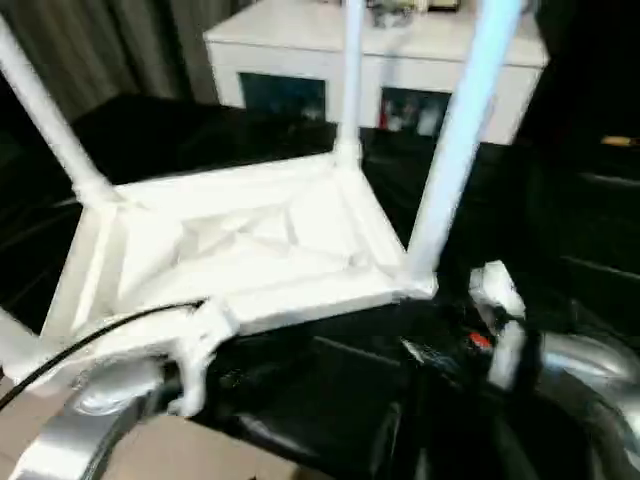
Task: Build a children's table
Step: Rotate leg to tighten
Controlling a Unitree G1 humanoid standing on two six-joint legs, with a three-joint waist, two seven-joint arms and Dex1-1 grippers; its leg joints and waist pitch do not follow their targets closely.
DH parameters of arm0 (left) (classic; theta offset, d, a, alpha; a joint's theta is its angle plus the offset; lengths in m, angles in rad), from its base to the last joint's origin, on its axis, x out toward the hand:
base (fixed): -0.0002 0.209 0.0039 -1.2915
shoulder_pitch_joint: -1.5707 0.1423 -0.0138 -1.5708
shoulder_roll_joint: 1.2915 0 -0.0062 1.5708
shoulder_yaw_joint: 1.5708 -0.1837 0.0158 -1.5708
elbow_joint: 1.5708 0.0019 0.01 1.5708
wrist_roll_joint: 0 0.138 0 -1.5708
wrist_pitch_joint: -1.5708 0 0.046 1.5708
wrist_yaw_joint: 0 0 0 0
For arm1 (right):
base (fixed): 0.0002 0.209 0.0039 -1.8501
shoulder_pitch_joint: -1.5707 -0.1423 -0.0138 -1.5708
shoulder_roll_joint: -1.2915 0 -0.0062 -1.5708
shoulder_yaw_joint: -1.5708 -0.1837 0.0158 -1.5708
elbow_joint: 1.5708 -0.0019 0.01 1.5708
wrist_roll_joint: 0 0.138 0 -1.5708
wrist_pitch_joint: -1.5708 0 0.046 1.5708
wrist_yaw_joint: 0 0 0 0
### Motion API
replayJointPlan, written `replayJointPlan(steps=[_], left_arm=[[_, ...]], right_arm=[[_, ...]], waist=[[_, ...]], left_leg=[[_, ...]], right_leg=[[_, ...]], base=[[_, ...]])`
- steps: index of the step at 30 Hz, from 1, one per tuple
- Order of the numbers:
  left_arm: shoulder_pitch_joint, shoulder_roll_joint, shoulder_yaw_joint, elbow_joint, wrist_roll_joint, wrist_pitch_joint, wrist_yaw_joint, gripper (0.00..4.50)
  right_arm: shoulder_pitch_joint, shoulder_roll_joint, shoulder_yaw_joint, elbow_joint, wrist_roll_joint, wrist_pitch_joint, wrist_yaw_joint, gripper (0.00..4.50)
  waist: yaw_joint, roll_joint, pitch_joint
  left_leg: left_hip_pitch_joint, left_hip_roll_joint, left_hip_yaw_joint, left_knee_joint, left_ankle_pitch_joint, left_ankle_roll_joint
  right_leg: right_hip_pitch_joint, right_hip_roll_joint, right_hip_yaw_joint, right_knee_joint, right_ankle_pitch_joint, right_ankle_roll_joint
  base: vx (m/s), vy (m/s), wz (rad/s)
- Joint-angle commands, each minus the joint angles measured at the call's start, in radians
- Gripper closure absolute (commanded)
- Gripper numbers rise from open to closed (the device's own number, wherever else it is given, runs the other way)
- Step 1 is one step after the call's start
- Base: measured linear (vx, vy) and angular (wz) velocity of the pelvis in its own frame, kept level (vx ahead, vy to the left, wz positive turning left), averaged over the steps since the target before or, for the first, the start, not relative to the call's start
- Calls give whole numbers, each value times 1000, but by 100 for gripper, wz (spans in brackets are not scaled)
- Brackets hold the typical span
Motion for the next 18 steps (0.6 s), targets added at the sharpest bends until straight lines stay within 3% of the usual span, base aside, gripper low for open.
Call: replayJointPlan(steps=[1,2,3,4,5,6,7,8,9,10,12,13,16,18], left_arm=[[58,57,48,-79,1,84,30,231],[76,74,53,-106,-16,118,35,222],[94,94,56,-131,-23,153,37,213],[103,105,58,-143,-25,173,39,213],[124,122,68,-171,-29,209,51,208],[131,127,72,-180,-30,221,55,199],[138,133,79,-185,-19,231,67,188],[137,136,94,-166,20,242,99,180],[137,136,94,-166,20,242,99,180],[136,137,100,-158,41,242,110,175],[135,144,109,-157,62,261,138,155],[135,148,110,-159,62,265,145,143],[134,162,125,-175,47,305,180,128],[133,171,129,-181,60,314,199,109]], right_arm=[[-22,47,39,-3,6,30,-55,64],[-25,59,50,-7,10,38,-67,64],[-36,85,65,3,-2,40,-95,64],[-43,102,73,10,-11,40,-113,64],[-61,144,85,26,-18,45,-156,64],[-67,158,88,31,-20,47,-170,64],[-77,186,96,39,-24,49,-196,64],[-98,261,94,74,-48,33,-278,64],[-98,261,94,74,-48,33,-278,64],[-105,295,89,90,-55,27,-312,64],[-115,348,78,117,-70,6,-374,64],[-117,359,77,122,-74,2,-388,64],[-147,432,38,180,-87,-34,-495,64],[-191,470,-22,253,-105,-83,-593,64]], waist=[[-1,-14,-41],[-5,-12,-38],[-8,-17,-36],[-4,-16,-40],[-8,-19,-41],[-7,-16,-41],[-2,-22,-41],[-1,-22,-42],[-5,-21,-42],[-6,-31,-42],[-3,-26,-46],[-3,-30,-48],[-4,-28,-52],[-5,-27,-51]], left_leg=[[14,31,-13,-93,-289,5],[10,29,-13,-95,-290,4],[9,30,-16,-99,-307,-2],[18,30,-15,-97,-310,-13],[17,30,-13,-97,-306,-16],[15,30,-16,-100,-302,-22],[18,31,-15,-99,-299,-25],[21,31,-13,-99,-299,-28],[17,27,-12,-99,-292,-39],[14,26,-12,-100,-290,-38],[16,26,-13,-99,-261,-47],[15,25,-14,-98,-250,-47],[17,21,-12,-95,-217,-53],[18,20,-11,-95,-226,-57]], right_leg=[[22,-35,33,-86,-335,-146],[21,-33,33,-86,-334,-145],[22,-30,31,-89,-339,-140],[15,-29,33,-85,-316,-145],[14,-28,34,-83,-297,-151],[16,-27,33,-80,-272,-154],[15,-26,33,-78,-253,-153],[12,-24,35,-79,-240,-154],[13,-23,35,-75,-218,-159],[17,-24,34,-76,-215,-155],[18,-24,35,-69,-161,-148],[22,-24,33,-68,-133,-147],[21,-22,32,-60,-73,-158],[23,-22,32,-60,-77,-160]], base=[[0,0,0],[0,0,0],[0,0,0],[0,0,0],[0,0,0],[0,0,0],[0,0,0],[0,0,0],[0,0,0],[0,0,0],[0,0,0],[0,0,0],[0,0,0],[0,0,0]])
